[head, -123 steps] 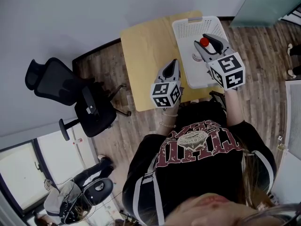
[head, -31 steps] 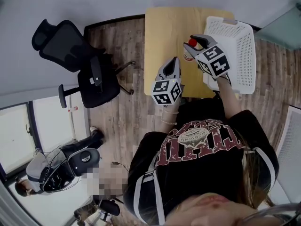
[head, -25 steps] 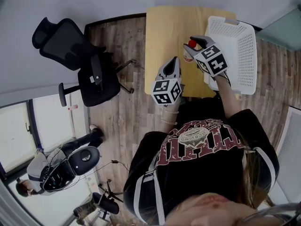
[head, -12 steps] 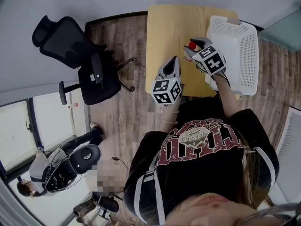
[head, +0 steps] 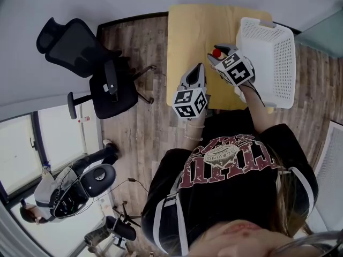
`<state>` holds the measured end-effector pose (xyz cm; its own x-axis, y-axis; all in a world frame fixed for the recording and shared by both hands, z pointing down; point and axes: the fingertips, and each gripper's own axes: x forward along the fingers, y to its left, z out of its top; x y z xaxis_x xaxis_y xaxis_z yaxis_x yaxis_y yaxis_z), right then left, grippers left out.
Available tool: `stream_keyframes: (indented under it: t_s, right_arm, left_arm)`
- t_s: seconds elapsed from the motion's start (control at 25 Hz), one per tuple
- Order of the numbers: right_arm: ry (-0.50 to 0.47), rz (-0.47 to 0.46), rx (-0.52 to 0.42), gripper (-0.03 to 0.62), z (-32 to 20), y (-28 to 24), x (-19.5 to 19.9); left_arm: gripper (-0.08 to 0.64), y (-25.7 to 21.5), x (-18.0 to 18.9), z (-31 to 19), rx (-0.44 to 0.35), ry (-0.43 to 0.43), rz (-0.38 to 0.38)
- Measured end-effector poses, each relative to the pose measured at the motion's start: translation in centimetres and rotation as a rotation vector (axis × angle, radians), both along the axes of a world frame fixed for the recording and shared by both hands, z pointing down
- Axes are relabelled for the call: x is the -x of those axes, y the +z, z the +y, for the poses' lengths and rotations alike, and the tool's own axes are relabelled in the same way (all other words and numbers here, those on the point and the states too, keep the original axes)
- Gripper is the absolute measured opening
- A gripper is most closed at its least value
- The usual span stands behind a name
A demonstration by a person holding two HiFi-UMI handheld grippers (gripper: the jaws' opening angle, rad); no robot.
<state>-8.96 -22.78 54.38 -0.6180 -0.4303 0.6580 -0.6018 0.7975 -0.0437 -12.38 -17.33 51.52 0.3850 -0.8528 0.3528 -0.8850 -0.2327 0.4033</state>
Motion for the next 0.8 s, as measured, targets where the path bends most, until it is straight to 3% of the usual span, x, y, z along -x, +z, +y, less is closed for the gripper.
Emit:
stream_keyframes:
  t_s: [0.8]
  right_arm:
    - [-0.068,0.131,0.040,0.169,1.7,1.3,1.0]
  left_arm:
    - [0.046,-0.4,0.6,0.4,-0.010,-0.003,0.008]
